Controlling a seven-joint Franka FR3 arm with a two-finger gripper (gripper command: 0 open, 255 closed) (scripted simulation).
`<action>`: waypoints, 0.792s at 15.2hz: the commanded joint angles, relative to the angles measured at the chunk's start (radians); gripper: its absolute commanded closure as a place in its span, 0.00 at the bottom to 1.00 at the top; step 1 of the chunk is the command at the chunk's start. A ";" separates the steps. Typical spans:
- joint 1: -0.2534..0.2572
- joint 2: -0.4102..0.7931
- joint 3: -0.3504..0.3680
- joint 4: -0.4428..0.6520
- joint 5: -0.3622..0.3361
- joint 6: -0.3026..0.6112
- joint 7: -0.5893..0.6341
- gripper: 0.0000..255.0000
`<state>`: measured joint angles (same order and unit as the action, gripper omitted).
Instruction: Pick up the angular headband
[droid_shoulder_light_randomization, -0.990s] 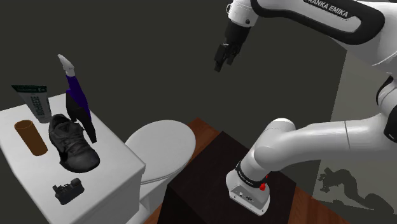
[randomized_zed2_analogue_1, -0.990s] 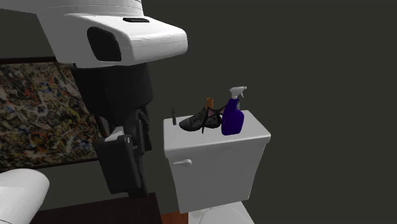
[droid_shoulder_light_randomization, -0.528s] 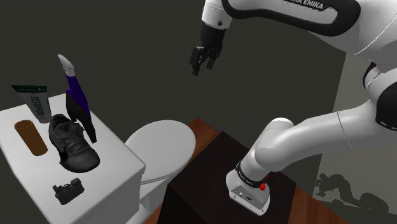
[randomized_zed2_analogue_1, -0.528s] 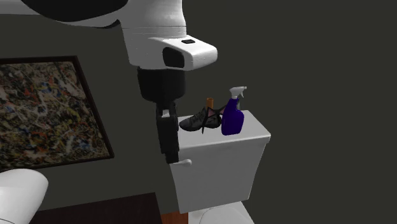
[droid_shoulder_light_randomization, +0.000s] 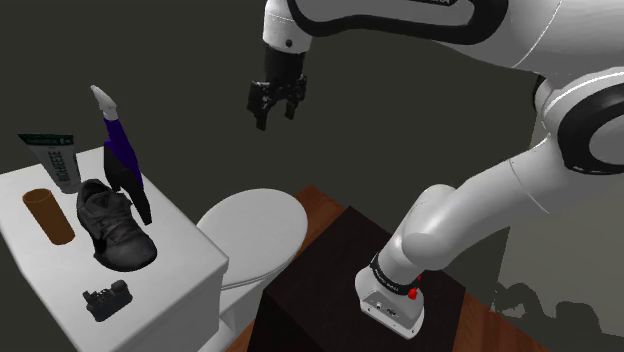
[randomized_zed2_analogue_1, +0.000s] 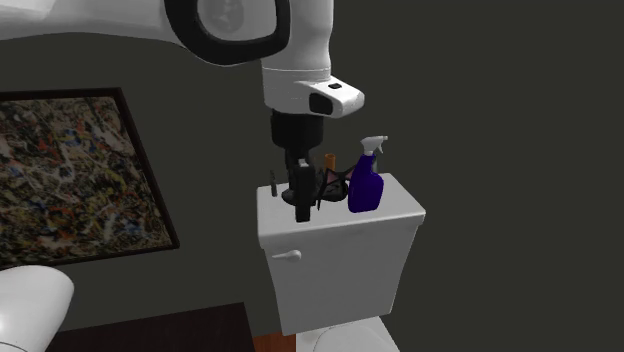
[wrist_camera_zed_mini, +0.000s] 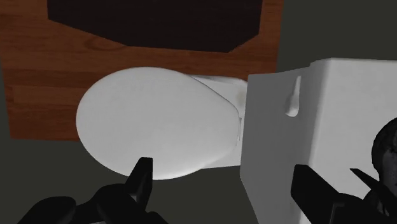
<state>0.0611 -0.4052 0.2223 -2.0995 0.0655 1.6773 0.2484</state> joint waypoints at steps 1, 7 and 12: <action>0.008 0.068 0.030 0.040 0.008 0.020 0.042 0.00; 0.035 0.272 0.103 0.191 0.006 0.053 0.160 0.00; 0.070 0.460 0.151 0.354 -0.024 0.059 0.259 0.00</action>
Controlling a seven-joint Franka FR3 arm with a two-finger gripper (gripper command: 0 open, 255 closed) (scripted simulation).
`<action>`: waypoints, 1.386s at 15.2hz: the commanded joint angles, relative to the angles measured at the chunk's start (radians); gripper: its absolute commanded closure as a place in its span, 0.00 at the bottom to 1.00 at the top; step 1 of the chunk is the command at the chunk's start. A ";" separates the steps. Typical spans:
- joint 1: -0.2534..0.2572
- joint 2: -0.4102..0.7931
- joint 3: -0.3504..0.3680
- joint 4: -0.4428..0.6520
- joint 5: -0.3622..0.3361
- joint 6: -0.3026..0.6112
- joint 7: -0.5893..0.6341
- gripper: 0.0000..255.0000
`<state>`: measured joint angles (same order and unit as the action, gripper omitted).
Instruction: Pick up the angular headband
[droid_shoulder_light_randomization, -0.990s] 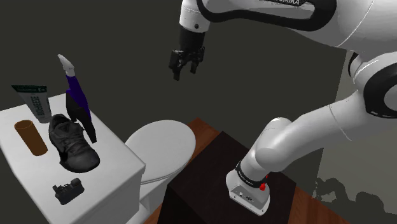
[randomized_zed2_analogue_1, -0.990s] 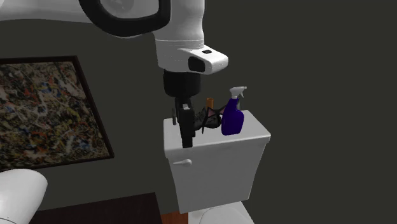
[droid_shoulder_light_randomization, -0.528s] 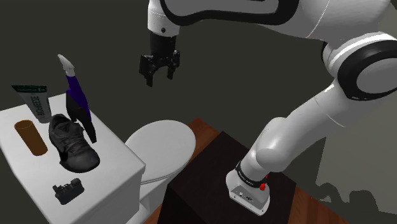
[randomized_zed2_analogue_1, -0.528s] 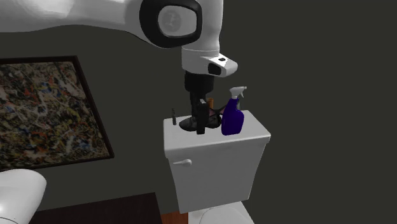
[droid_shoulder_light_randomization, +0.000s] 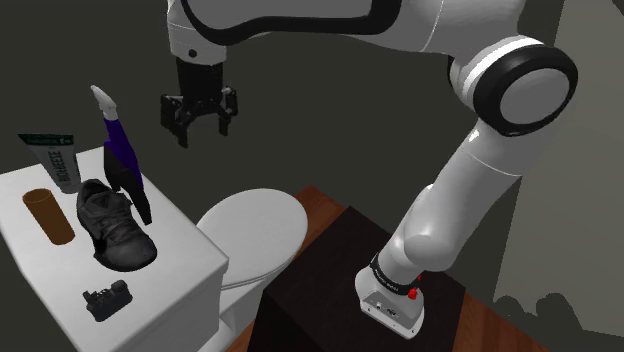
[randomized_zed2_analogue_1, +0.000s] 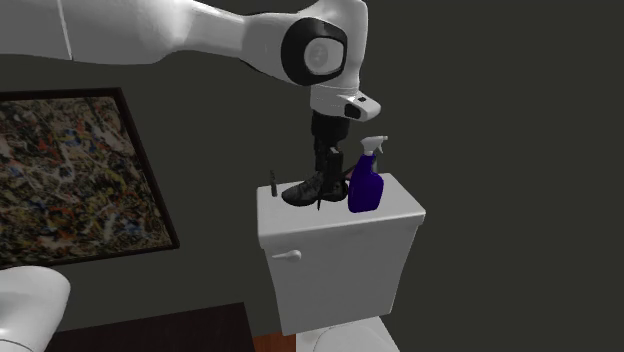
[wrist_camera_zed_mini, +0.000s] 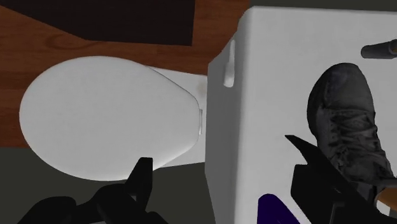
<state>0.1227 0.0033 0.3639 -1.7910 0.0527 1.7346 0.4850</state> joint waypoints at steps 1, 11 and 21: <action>0.018 0.091 0.017 0.083 -0.020 0.000 0.042 0.00; 0.176 0.540 0.041 0.604 -0.122 -0.106 0.205 0.00; 0.171 0.550 0.037 0.515 -0.123 -0.008 0.202 0.00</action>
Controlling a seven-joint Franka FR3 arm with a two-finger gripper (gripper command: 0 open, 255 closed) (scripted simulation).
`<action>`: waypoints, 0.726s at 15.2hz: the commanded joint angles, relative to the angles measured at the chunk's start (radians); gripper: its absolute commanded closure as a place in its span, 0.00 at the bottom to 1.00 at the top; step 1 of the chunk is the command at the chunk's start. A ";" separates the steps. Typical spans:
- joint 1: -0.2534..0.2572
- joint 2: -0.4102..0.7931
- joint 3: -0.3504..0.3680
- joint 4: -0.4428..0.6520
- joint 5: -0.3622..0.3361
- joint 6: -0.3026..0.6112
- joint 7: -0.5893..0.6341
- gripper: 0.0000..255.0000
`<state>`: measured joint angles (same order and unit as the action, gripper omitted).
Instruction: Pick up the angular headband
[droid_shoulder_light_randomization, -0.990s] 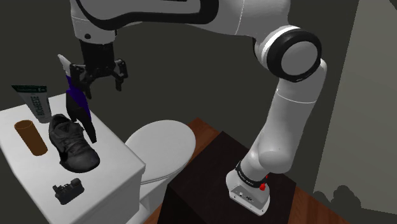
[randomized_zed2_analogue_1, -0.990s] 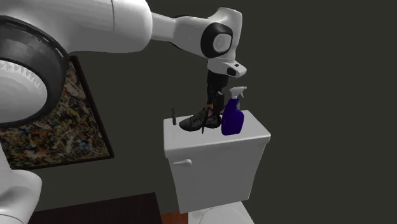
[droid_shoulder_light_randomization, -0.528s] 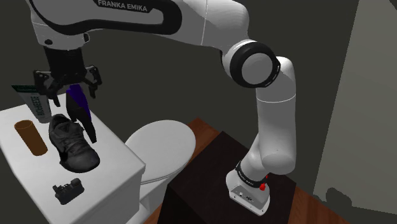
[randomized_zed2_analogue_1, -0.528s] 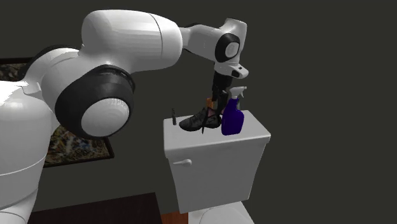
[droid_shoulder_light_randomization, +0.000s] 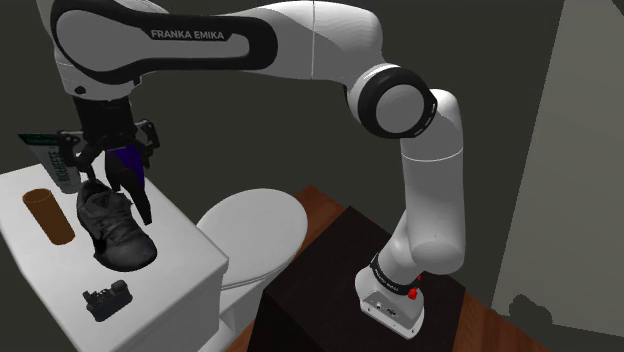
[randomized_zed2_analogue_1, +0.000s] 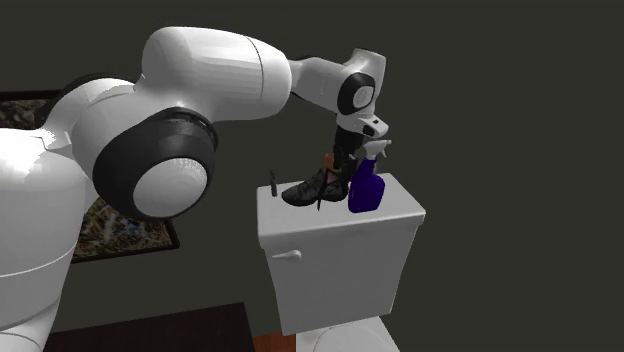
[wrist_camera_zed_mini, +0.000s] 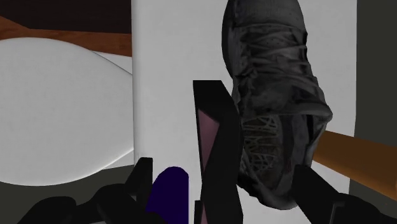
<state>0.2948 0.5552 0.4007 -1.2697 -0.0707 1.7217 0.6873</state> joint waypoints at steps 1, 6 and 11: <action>-0.001 -0.001 0.000 -0.006 0.000 0.005 0.000 1.00; -0.001 -0.001 0.000 -0.006 0.000 0.005 0.000 1.00; 0.000 -0.002 0.000 0.006 0.001 -0.008 0.000 1.00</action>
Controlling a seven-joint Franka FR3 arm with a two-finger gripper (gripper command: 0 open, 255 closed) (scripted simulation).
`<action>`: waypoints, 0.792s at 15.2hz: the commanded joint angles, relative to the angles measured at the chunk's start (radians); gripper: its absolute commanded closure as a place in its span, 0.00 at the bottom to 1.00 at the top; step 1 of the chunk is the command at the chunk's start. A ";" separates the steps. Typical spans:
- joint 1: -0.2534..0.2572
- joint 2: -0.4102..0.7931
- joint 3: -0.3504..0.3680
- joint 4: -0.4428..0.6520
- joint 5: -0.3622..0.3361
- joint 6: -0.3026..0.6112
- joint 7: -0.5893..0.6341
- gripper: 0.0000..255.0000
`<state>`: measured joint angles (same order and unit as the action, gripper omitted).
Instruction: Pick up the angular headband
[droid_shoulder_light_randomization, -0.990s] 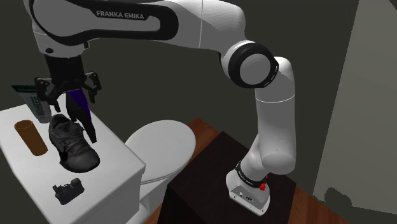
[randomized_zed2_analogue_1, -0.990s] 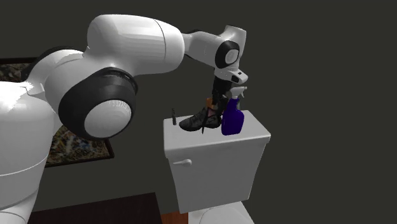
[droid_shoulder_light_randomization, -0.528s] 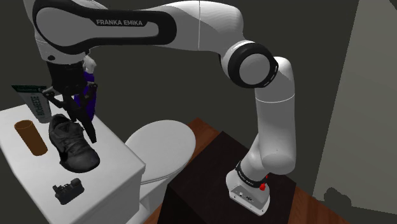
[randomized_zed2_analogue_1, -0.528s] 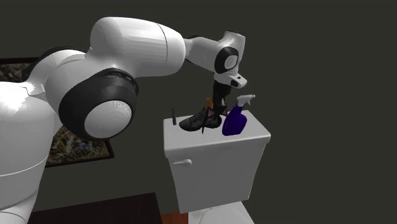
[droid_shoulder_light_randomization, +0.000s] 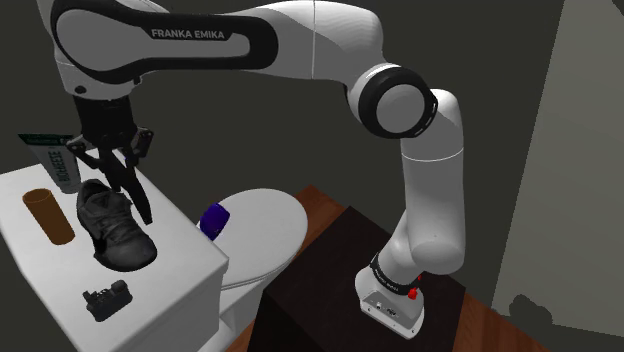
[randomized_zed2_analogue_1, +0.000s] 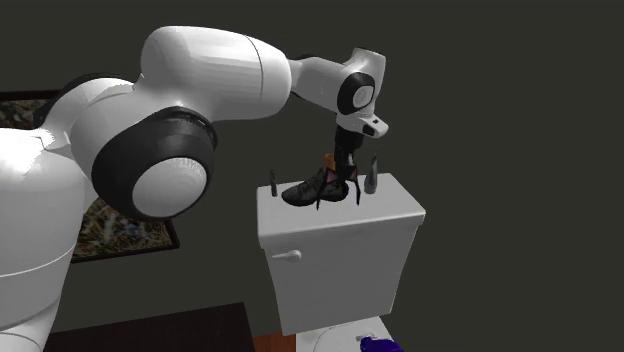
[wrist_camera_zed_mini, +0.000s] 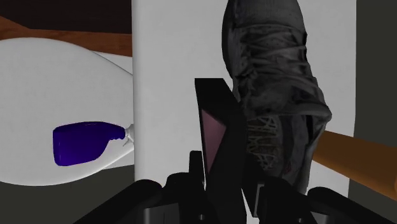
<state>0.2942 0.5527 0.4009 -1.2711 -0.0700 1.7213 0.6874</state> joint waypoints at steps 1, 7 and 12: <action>0.002 0.000 0.000 0.021 0.000 -0.021 0.001 1.00; 0.013 0.007 0.002 0.114 -0.002 -0.106 0.006 1.00; 0.028 0.024 0.002 0.210 -0.007 -0.184 0.012 1.00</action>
<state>0.3218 0.5795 0.4024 -1.0747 -0.0775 1.5541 0.6990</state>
